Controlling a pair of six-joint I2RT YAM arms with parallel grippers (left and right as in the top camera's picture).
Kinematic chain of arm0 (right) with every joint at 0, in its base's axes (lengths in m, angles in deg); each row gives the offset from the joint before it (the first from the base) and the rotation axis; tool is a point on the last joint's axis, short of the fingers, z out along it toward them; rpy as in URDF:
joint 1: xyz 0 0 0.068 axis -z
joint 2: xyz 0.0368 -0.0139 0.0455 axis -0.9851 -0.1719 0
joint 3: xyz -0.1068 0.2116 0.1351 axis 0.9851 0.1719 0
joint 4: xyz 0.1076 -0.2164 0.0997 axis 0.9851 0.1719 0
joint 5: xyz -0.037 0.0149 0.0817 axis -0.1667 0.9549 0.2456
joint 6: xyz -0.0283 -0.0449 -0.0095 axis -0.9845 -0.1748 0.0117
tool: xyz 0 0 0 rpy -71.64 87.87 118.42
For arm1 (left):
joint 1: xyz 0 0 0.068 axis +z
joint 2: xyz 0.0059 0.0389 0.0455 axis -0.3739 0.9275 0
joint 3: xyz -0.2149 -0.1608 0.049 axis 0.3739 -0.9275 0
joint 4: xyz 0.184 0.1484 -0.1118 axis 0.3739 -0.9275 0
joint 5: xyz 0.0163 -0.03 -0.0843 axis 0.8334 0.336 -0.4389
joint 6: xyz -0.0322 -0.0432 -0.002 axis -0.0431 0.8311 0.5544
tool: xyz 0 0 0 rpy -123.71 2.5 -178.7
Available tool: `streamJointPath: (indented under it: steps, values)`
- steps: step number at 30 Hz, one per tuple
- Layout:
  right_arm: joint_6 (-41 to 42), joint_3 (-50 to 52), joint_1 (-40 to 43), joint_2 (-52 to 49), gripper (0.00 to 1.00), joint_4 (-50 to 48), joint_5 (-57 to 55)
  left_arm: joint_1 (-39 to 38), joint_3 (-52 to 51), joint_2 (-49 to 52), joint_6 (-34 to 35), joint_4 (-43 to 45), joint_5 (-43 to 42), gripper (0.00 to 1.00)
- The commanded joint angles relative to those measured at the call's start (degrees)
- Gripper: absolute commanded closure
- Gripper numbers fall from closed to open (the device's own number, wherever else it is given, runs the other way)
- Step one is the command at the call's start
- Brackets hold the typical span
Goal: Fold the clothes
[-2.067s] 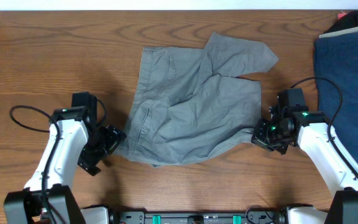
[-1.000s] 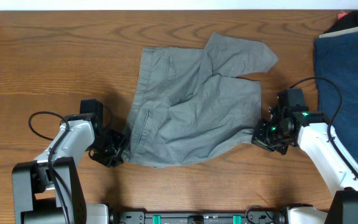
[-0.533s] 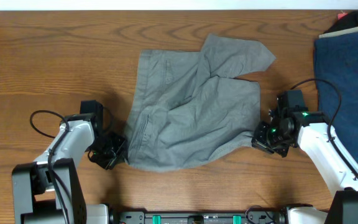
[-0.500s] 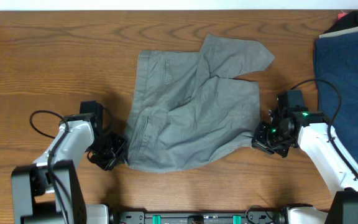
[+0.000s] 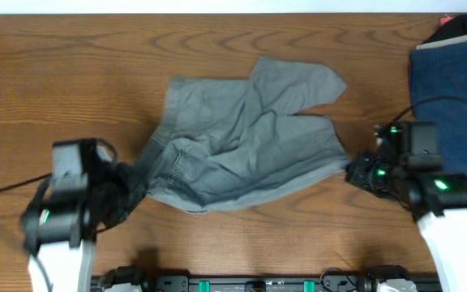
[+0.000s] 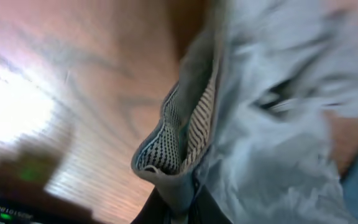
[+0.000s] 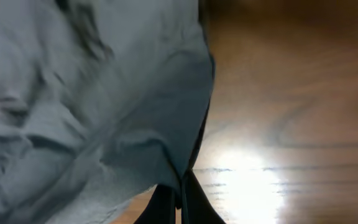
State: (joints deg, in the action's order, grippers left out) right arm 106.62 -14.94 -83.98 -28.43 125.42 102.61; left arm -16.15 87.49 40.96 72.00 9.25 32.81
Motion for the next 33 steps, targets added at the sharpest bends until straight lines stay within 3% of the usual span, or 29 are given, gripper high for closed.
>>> streamJointPath:
  steps: [1, 8, 21, 28, 33]
  values:
    - [-2.12, -7.72, -0.26, 5.09, 0.99, 3.37, -7.19, 0.24, 7.32, -6.23, -1.16, -2.36, 2.29, 0.94]
    - [-2.19, -25.18, -0.26, 9.03, 0.99, 11.50, -12.90, 0.24, 26.93, -8.57, -1.53, -9.07, 2.71, 0.94]
    - [-2.78, -56.15, -0.26, 8.92, 0.99, 17.57, -20.31, 0.24, 62.64, 0.68, -2.56, -16.06, 2.67, 0.94]
    - [-2.75, -59.49, -0.26, 8.35, 0.99, 16.76, -21.29, 0.24, 66.62, 2.58, -2.89, -18.16, 8.41, 0.94]
    - [-2.73, -59.36, -0.26, 4.39, 0.99, 16.70, -21.27, 0.24, 66.60, 5.14, -2.91, -21.81, 17.00, 0.94]
